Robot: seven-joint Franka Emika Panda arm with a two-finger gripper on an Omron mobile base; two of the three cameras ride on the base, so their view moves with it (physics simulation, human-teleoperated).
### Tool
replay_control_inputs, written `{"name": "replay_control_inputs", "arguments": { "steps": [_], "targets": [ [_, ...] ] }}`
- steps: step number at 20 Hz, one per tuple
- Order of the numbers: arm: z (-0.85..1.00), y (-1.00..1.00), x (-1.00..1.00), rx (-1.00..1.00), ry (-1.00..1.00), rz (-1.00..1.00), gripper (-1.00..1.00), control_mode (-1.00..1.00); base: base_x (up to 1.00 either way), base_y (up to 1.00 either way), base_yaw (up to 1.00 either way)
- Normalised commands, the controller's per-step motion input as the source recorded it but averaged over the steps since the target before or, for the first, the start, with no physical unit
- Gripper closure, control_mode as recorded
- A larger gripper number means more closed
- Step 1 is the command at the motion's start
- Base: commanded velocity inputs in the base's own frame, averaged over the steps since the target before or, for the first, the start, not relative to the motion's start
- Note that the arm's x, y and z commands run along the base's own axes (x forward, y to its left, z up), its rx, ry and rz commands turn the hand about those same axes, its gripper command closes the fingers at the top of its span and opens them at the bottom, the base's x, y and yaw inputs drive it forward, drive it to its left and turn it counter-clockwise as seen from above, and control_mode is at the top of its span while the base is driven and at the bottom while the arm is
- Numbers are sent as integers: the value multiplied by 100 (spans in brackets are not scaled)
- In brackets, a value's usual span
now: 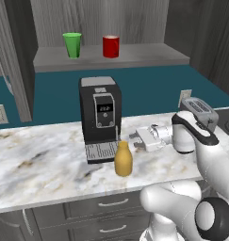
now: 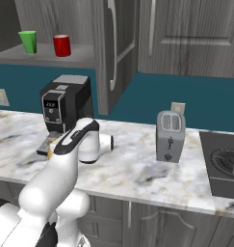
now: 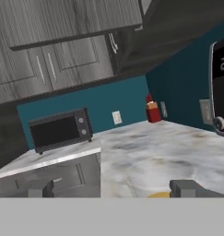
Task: There is a tray on the dining counter. Grab the cup, mug, and pitcher and place them on the tray. The pitcher may be placed next to the tray if it cannot fit the tray.
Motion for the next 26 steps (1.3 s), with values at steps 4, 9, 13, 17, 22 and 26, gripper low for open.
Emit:
{"name": "replay_control_inputs", "arguments": {
  "steps": [4, 9, 13, 17, 22, 26],
  "targets": [
    [-1, -7, 0, 0, -1, 0, -100, -100, 0, 0, 0],
    [-26, -14, -2, -3, -5, 0, -100, -100, 0, 0, 0],
    [-21, -1, 0, -2, -3, 0, -100, -100, 0, 0, 0],
    [-12, 0, 0, -1, 0, 0, -100, -100, 0, 0, 0],
    [0, 0, 0, 0, 0, 0, -100, -100, 0, 0, 0],
    [0, 2, 0, 0, 0, 0, -100, -100, 0, 0, 0]
  ]
}}
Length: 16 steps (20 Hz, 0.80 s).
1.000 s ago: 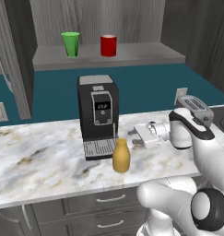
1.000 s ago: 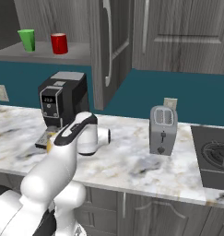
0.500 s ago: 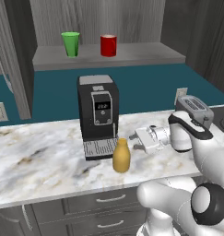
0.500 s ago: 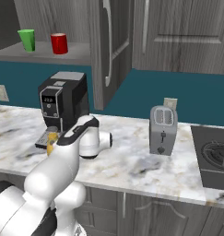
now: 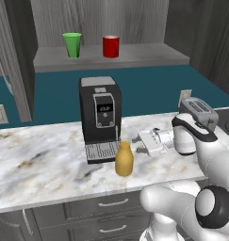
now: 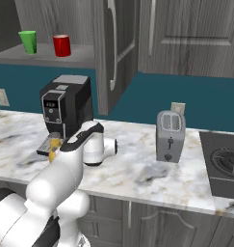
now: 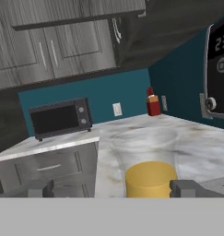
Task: There is a tray on the dining counter. Grab the cup, mug, and pitcher and place them on the tray. The pitcher may be placed next to the tray if it cannot fit the tray.
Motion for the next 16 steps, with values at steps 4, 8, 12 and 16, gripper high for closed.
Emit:
{"name": "replay_control_inputs", "arguments": {
  "steps": [4, 8, 12, 16],
  "targets": [
    [-1, 8, -2, 0, 0, 0, -100, -100, 0, 0, 0],
    [0, 7, -15, 0, 0, 0, -100, -100, 0, 0, 0],
    [0, 0, 0, 0, 0, 0, -100, -100, 0, 0, 0],
    [0, 3, 2, 0, 0, 0, -100, -100, 0, 0, 0]
  ]
}}
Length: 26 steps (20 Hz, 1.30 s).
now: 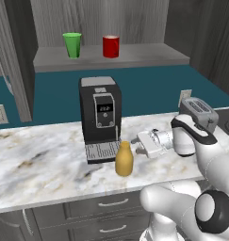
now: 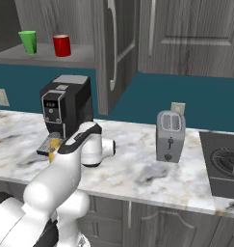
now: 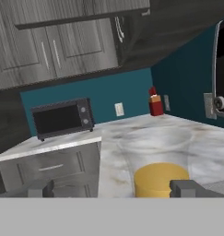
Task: There is a tray on the dining counter. Grab the cup, mug, and pitcher and place them on the tray. The pitcher may be placed next to the tray if it cannot fit the tray.
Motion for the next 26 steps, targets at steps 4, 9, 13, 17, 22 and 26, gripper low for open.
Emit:
{"name": "replay_control_inputs", "arguments": {
  "steps": [4, 9, 13, 17, 22, 26],
  "targets": [
    [0, 13, 10, 0, 2, 0, -100, -100, 0, 0, 0],
    [-2, 12, 14, 0, 2, 0, -100, -100, 0, 0, 0],
    [-1, 1, 7, 0, 0, -2, -100, -100, 0, 0, 0],
    [0, 0, 2, 0, 0, -10, -100, -100, 0, 0, 0],
    [0, 3, 10, 0, 1, -8, -100, -100, 0, 0, 0],
    [-1, 13, 17, -1, 1, -5, -100, -100, 0, 0, 0]
  ]
}}
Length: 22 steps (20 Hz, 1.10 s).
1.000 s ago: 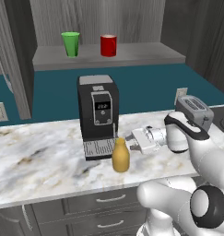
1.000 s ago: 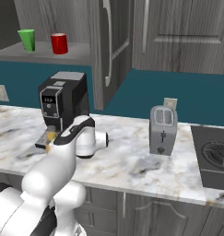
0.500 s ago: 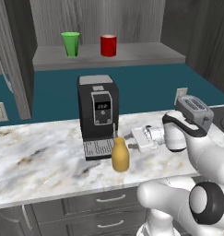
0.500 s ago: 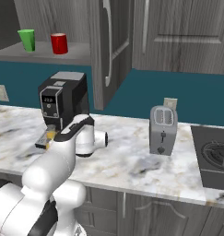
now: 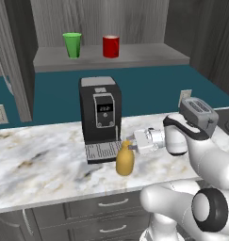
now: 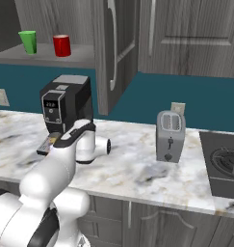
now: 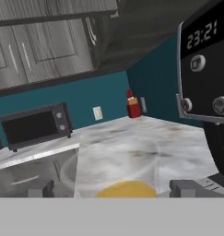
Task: There is a tray on the dining counter. Grab the cup, mug, and pitcher and place them on the tray. The pitcher may be placed next to the tray if it cannot fit the tray.
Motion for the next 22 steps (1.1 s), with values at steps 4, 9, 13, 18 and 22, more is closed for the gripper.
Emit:
{"name": "replay_control_inputs", "arguments": {
  "steps": [4, 9, 13, 18, 22],
  "targets": [
    [0, 11, 16, -2, 4, -5, -100, -100, 0, 0, 0],
    [-8, 9, 10, -3, 4, -4, -100, -100, 0, 0, 0],
    [-14, 10, 1, -3, 3, -2, -100, -100, 0, 0, 0],
    [-11, 15, 0, -4, 0, 0, 100, -100, 0, 0, 0],
    [0, 0, 0, 0, 0, 0, 100, -100, 0, 0, 0]
  ]
}}
